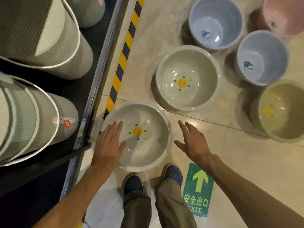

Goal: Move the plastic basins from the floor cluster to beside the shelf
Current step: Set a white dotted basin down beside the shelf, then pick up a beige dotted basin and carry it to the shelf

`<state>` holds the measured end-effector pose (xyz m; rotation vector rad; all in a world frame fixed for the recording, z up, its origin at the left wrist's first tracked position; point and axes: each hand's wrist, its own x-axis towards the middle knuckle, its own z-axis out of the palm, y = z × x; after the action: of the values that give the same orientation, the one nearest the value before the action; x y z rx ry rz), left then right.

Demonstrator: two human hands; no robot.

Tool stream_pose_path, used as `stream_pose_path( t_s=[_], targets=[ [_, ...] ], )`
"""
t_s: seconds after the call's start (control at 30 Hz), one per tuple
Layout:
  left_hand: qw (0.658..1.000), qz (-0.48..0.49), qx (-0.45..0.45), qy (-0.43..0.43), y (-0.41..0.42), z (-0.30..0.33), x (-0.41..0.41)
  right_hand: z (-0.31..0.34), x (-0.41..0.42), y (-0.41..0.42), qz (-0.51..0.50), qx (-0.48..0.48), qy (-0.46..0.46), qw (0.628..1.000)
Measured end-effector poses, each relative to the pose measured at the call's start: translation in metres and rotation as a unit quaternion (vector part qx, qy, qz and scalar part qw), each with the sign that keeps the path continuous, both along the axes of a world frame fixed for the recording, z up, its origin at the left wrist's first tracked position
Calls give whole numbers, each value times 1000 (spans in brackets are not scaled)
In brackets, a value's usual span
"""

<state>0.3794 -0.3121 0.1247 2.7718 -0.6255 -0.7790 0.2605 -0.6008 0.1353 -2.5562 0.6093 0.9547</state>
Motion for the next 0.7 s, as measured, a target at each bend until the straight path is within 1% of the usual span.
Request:
stream_pose_path(
  t_s=[0.07,0.13,0.2,0.3,0.4,0.47,0.57,0.7],
  targets=[
    [999,-35,6,2,-28,31,0,29,-9,-12,18,-16,-4,1000],
    [997,-71,-12,8,-54,65,-3,64,-19,-24,27,-24,-5,999],
    [994,-104,-21,18,-79,98,-9,101,-31,-35,21,-31,-22,999],
    [988,-152,-36,9,-116,149,-21,159,-51,-52,10,-35,-40,999],
    [978,-182,-99,-13,-144,189,-41,203,-77,-68,-17,-45,-58,997],
    [975,-191,-115,-9,-163,211,-53,226,-96,-79,-41,-43,-62,996],
    [968,-225,-110,-5,-196,240,-75,249,-132,-101,-79,-50,-65,994],
    [965,-237,-105,34,-247,268,-109,271,-177,-138,-126,-48,-62,989]
  ],
)
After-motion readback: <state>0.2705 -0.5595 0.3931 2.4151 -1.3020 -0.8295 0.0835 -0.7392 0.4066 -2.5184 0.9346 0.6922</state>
